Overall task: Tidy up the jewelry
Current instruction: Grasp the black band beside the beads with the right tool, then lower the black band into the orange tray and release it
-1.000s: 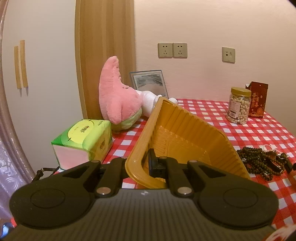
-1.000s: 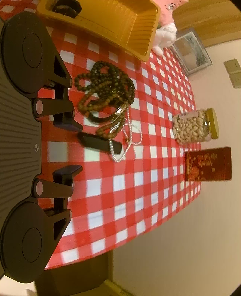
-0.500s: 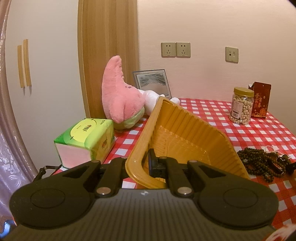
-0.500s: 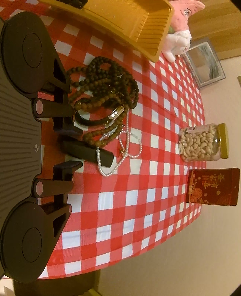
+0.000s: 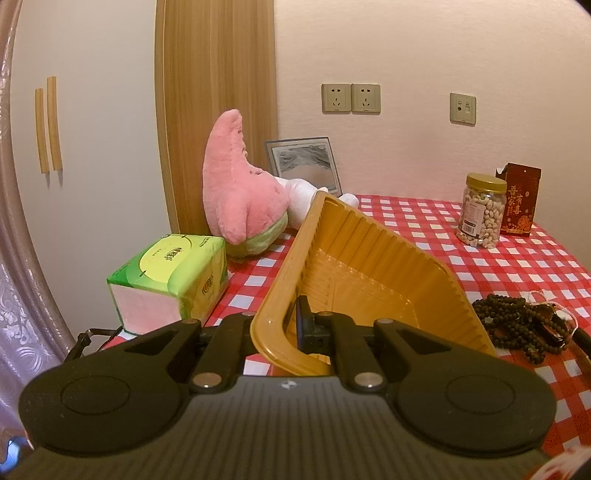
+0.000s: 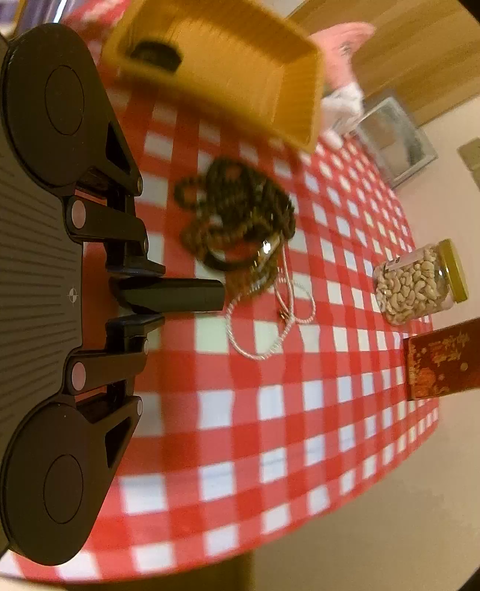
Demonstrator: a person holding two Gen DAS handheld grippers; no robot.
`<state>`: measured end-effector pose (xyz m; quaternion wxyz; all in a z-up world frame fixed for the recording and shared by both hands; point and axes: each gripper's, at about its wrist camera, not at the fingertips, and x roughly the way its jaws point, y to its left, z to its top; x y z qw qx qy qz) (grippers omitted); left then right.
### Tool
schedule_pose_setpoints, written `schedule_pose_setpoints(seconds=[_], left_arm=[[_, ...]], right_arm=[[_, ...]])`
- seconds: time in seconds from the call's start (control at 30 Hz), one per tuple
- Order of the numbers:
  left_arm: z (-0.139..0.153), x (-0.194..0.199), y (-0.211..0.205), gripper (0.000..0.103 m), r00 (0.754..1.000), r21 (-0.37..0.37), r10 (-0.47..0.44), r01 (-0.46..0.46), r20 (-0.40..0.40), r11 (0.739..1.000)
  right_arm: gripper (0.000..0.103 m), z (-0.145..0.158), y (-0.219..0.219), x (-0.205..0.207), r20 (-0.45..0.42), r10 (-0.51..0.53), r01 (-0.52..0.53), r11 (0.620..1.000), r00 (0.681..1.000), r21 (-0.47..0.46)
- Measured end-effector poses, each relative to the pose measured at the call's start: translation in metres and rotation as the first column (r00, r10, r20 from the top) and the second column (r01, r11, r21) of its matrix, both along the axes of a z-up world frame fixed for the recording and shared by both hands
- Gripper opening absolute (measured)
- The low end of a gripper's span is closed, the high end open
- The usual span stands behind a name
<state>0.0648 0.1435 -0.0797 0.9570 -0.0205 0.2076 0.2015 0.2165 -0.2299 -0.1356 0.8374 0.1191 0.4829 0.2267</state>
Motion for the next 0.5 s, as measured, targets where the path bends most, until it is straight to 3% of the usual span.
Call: schedule_pose_setpoints(seconds=[0.17, 0.33, 0.5], left_arm=[[0.000, 0.000, -0.001, 0.008, 1.000, 0.002, -0.004, 0.004, 0.003, 1.000], [0.000, 0.000, -0.002, 0.008, 1.000, 0.002, -0.002, 0.002, -0.001, 1.000], [0.000, -0.001, -0.002, 0.008, 1.000, 0.006, -0.004, 0.004, 0.001, 1.000]], right_arm=[[0.021, 0.024, 0.011, -0.014, -0.011, 0.021, -0.020, 0.990, 1.000, 0.139], [0.021, 0.046, 0.059, -0.026, 0.043, 0.132, -0.138, 0.972, 0.990, 0.191], [0.021, 0.047, 0.115, -0.043, 0.064, 0.261, -0.268, 0.941, 0.963, 0.204]])
